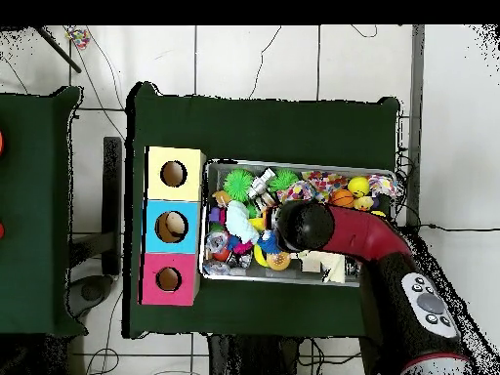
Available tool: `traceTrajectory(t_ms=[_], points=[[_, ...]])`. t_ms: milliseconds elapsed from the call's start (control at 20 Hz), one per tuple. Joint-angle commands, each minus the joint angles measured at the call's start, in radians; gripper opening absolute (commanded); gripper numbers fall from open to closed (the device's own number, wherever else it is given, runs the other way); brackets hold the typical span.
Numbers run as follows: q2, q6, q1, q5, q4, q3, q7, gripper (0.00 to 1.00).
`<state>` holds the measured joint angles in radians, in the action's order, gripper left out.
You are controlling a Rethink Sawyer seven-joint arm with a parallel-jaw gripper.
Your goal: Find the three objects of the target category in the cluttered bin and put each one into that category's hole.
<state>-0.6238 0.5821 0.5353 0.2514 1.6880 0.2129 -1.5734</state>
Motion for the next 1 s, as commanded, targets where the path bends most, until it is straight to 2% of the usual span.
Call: traceTrajectory(t_ms=[50, 250, 500, 1000], points=[[0.031, -0.039, -0.05, 0.035, -0.018, -0.029, -0.13, 1.0], [0.061, -0.114, -0.071, 0.035, 0.006, -0.062, -0.171, 1.0], [0.115, -0.117, -0.041, 0.006, -0.016, -0.026, -0.118, 1.0], [0.095, -0.097, 0.005, 0.009, 0.007, -0.009, -0.068, 1.0]])
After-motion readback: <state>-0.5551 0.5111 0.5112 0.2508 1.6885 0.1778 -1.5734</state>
